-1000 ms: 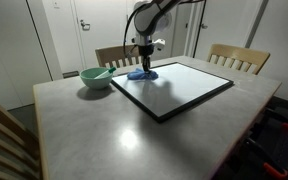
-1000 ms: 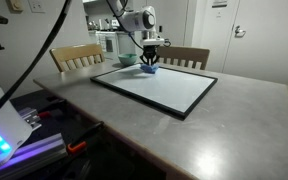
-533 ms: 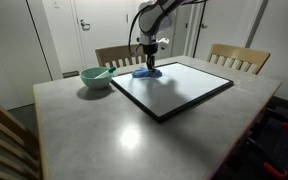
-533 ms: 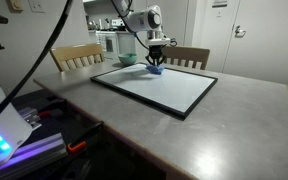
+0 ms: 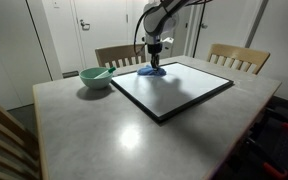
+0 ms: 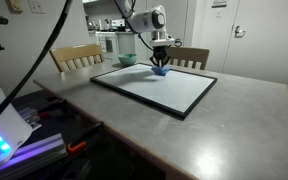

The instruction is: Wipe the whiteboard with the blue towel

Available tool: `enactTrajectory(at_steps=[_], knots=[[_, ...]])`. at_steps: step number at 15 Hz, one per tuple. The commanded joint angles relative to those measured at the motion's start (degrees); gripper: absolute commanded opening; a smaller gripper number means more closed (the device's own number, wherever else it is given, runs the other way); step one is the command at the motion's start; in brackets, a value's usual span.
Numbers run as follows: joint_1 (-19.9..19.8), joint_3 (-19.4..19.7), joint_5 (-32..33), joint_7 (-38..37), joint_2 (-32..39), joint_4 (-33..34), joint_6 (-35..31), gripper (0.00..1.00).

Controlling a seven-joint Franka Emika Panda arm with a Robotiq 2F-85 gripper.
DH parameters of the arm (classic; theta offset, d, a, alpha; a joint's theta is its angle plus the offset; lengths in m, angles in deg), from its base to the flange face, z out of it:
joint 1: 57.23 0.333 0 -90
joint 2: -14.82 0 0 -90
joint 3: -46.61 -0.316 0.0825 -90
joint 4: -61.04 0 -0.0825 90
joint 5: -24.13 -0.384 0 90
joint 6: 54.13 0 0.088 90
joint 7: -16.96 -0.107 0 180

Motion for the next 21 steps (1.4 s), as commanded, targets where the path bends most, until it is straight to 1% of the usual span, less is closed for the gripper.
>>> enactTrajectory(at_steps=[1, 3, 6, 8, 12, 15, 19, 21], knots=[[0.67, -3.54, -0.94, 2.92, 1.83, -0.11, -1.57, 0.03], [1.2, -5.65, -1.22, 5.39, 2.0, -0.1, -1.27, 0.03], [1.36, -7.21, -2.39, 7.0, 1.8, 0.12, 1.28, 0.03], [1.03, -7.11, -3.58, 6.01, 0.22, -1.03, 6.09, 0.03], [0.01, -4.61, -5.28, 1.28, -3.38, -4.52, 12.36, 0.03], [-1.02, -2.54, -4.44, -1.82, -5.59, -8.26, 10.47, 0.03], [-2.2, 1.8, -1.28, -5.12, -8.35, -14.43, 4.7, 0.03], [-3.28, 3.51, 0.08, -5.27, -10.05, -17.2, 1.88, 0.03]])
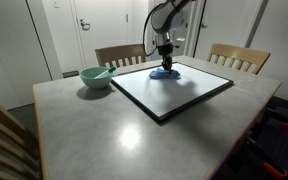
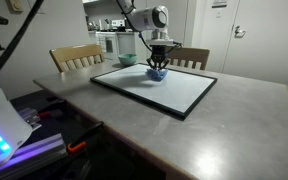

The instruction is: Wipe the whiteboard with the blue towel

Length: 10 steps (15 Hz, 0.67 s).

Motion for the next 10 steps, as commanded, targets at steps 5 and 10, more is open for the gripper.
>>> enactTrajectory(at_steps=[5, 10], knots=[[-6.98, 3.29, 1.81, 0.99, -6.36, -12.34, -15.76, 0.03], [-14.36, 0.25, -3.64, 7.74, -5.74, -8.3, -17.57, 0.03]])
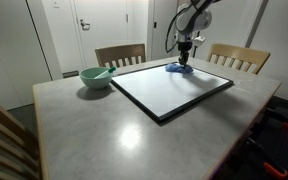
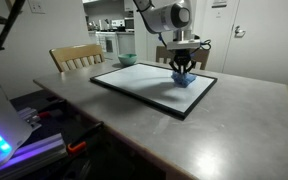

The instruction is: Wipe the whiteboard with the blue towel

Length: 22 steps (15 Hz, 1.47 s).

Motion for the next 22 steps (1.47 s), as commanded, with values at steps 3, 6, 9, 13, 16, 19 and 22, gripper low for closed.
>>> enactTrajectory(at_steps=[3, 6, 9, 13, 16, 19, 22], knots=[[-6.95, -4.41, -6.45, 10.4, 0.59, 5.21, 1.38, 0.03], [-7.68, -3.97, -7.43, 13.6, 2.82, 9.72, 2.65, 0.03], [-6.91, -1.75, -5.6, 13.3, 4.81, 12.66, 4.7, 0.03], [-7.47, -0.37, -5.3, 13.44, 7.3, 14.44, 5.85, 0.03], [-8.43, -0.27, -5.91, 13.75, 8.59, 14.42, 5.15, 0.03], [-9.39, -1.11, -6.73, 14.6, 7.9, 13.61, 5.4, 0.03], [-9.61, -1.8, -7.07, 16.46, 3.26, 11.13, 7.73, 0.44]])
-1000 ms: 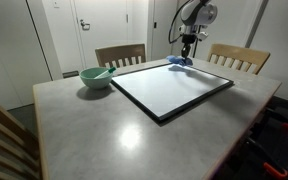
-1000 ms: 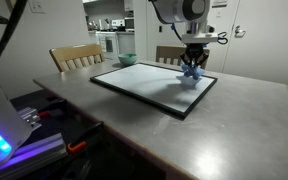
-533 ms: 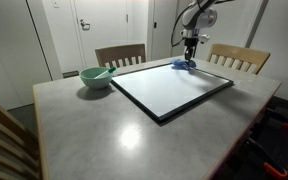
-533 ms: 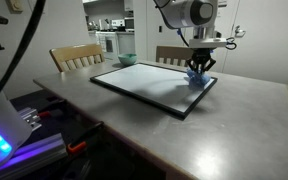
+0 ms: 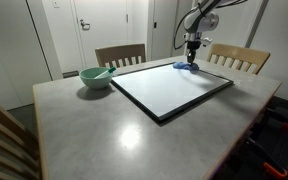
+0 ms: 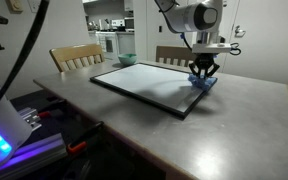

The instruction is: Wipe the whiteboard with the blue towel

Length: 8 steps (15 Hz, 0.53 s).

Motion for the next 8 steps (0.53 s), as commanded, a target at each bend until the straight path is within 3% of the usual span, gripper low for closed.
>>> enactTrajectory(at_steps=[1, 8], knots=[[-0.79, -1.33, -0.81, 3.27, -7.02, -3.35, 4.99, 0.52], [0.62, -1.6, -2.59, 5.56, -19.99, -3.84, 21.5, 0.98]])
